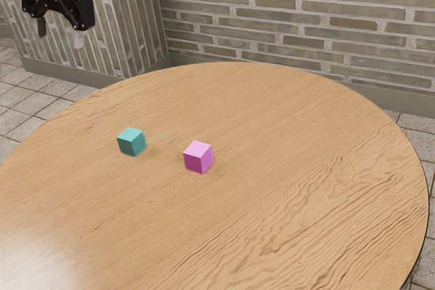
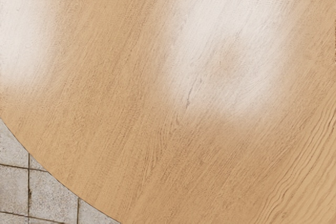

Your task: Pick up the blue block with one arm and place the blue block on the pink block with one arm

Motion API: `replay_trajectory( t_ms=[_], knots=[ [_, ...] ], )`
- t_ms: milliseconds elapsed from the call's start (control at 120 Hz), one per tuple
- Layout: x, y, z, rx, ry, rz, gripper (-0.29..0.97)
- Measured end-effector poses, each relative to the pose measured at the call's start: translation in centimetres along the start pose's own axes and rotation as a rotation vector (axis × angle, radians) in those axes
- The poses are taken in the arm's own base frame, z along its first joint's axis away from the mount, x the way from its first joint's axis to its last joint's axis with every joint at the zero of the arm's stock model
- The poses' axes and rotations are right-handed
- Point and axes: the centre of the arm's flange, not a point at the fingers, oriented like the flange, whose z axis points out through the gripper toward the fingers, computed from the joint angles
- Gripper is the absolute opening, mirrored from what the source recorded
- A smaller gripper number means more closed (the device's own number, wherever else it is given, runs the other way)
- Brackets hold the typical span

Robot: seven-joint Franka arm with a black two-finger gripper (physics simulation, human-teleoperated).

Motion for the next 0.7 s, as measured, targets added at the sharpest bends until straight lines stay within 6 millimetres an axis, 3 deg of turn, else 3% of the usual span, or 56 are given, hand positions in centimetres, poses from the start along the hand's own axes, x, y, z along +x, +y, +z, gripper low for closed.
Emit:
replay_trajectory(
  t_ms=[233,383,467,533,700],
  knots=[
    [1.7,0.8,-1.3,-0.005,0.145,0.019,0.68],
    [2.7,-2.3,-0.2,-0.026,0.151,-0.035,0.68],
    [3.3,-2.8,0.3,-0.023,0.151,-0.043,0.68],
    [4.3,-3.1,2.0,-0.015,0.126,-0.042,0.68],
    [7.5,-5.1,9.3,-0.009,0.049,-0.051,0.68]
  ],
)
